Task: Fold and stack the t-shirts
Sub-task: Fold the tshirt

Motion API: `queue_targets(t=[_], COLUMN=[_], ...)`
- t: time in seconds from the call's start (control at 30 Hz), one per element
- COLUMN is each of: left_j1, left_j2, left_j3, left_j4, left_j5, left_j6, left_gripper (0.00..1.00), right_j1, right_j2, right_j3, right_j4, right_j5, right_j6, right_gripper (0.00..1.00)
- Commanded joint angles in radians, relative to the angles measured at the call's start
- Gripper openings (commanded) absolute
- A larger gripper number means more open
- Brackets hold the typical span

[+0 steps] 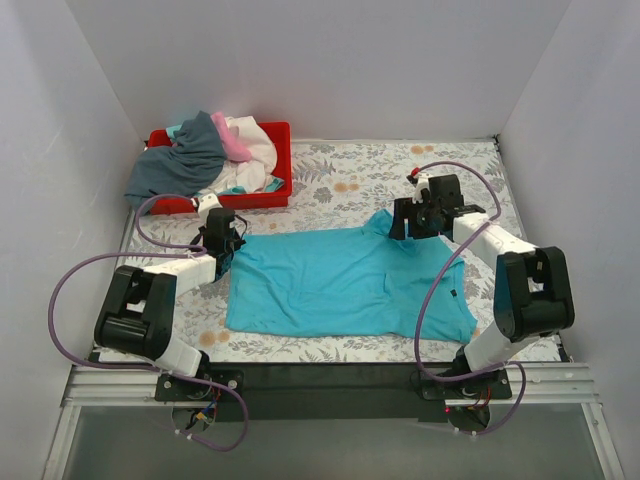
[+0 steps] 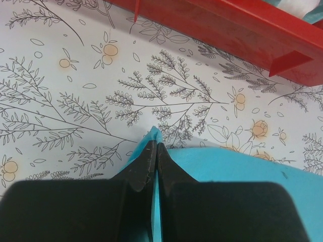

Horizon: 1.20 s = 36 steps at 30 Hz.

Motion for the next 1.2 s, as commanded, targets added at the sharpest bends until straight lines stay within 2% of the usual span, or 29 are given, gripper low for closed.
queue_targets(t=[0.0, 0.47, 0.77, 1.0, 1.17], left_j1=[0.004, 0.005, 0.004, 0.005, 0.004], left_j2=[-0.006, -0.004, -0.011, -0.014, -0.014], left_j3=[0.015, 0.016, 0.01, 0.009, 0.009], left_j4=[0.012, 0.012, 0.015, 0.018, 0.018], left_j5=[0.002, 0.004, 0.007, 0.005, 0.007], left_j6=[0.012, 0.019, 0.019, 0.021, 0.021], left_gripper=[0.0, 0.0, 0.0, 0.0, 0.0], right_j1=[0.001, 0.001, -0.001, -0.001, 0.001], right_j2=[0.054, 0.14, 0.18, 0.166, 0.148], right_j3=[0.058, 0.081, 0.093, 0.09, 0.081], right_j4=[0.06, 0.084, 0.066, 0.052, 0.052], right_j5=[0.011, 0.055, -0.017, -0.081, -0.106], right_j6=[-0.045, -0.08, -0.07, -0.07, -0.066], right_gripper=[0.62, 0.64, 0.63, 0.56, 0.44])
